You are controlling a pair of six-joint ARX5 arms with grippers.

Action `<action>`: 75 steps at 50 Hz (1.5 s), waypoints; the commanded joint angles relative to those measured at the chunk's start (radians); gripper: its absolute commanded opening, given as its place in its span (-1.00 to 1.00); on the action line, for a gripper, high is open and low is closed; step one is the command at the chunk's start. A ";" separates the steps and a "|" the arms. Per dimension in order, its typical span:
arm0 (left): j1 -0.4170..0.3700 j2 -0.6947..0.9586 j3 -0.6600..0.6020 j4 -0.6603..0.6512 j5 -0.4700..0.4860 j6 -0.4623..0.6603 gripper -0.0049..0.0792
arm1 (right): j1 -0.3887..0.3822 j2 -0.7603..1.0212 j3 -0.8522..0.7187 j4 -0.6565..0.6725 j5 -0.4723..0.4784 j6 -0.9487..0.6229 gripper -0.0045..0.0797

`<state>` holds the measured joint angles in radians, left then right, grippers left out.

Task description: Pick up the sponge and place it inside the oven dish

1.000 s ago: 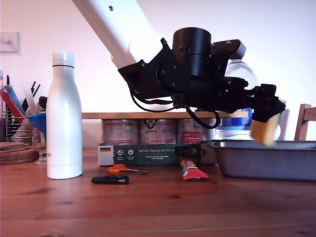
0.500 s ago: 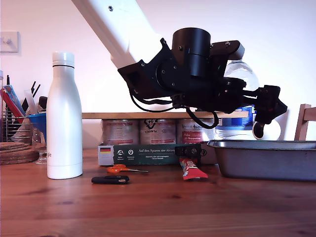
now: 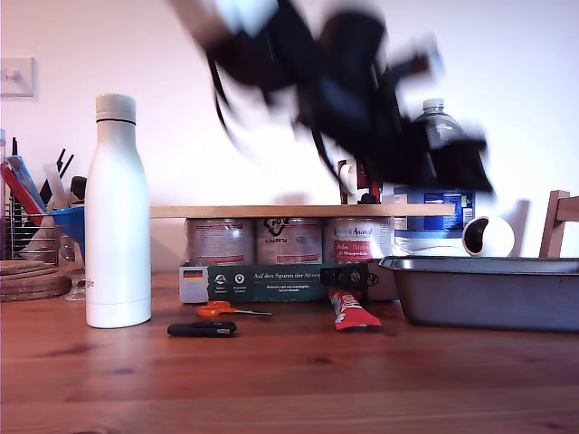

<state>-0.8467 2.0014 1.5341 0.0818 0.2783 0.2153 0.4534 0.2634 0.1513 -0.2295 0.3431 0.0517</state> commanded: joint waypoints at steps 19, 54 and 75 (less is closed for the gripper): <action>0.047 -0.302 0.007 -0.455 -0.040 -0.007 -0.94 | 0.003 -0.001 0.008 0.040 -0.004 -0.009 -0.92; 0.157 -0.637 -0.470 -0.317 -0.149 -0.135 -0.94 | 0.001 -0.003 0.008 0.084 -0.019 -0.026 -0.92; 0.343 -0.810 -0.761 -0.155 -0.148 -0.214 -0.94 | -0.024 -0.010 0.008 0.113 -0.019 -0.052 -0.92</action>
<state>-0.5274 1.1957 0.8196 -0.0872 0.1299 0.0082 0.4328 0.2569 0.1513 -0.1249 0.3233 0.0021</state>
